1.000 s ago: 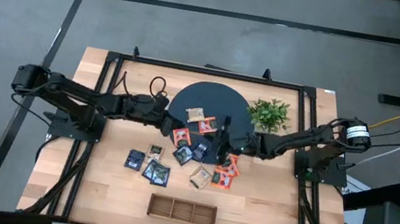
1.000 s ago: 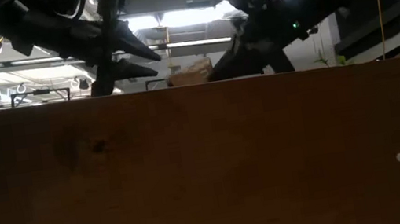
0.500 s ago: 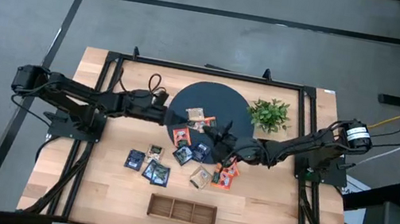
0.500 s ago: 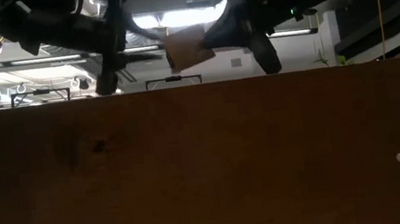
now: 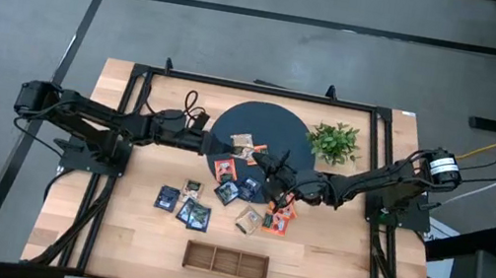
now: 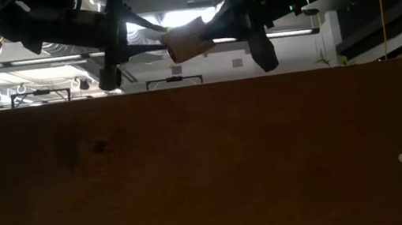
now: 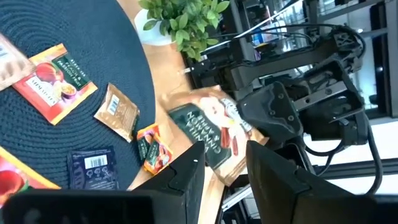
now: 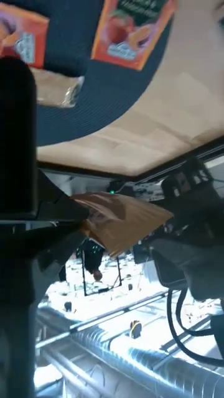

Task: Pick & Place Tea
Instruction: Put the brown tea bag into the middle section of the wooden organizer

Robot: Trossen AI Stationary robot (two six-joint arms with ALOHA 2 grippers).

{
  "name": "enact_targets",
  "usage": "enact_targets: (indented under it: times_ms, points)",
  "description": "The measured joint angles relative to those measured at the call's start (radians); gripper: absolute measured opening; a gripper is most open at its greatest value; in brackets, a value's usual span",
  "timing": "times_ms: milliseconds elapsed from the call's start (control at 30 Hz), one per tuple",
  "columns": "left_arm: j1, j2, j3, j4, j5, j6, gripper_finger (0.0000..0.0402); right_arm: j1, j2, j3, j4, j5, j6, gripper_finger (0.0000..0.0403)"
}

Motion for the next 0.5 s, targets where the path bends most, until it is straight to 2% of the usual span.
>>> enact_targets:
  times_ms: [300, 500]
  points:
    - [0.000, 0.000, 0.000, -0.002, 0.003, -0.019, 0.0113, 0.000, 0.000, 0.000, 0.083, 0.023, -0.042, 0.0013]
    - [0.000, 0.000, 0.000, 0.001, -0.019, -0.028, 0.0113, -0.001, 0.000, 0.000, 0.102, -0.001, -0.036, 0.0013]
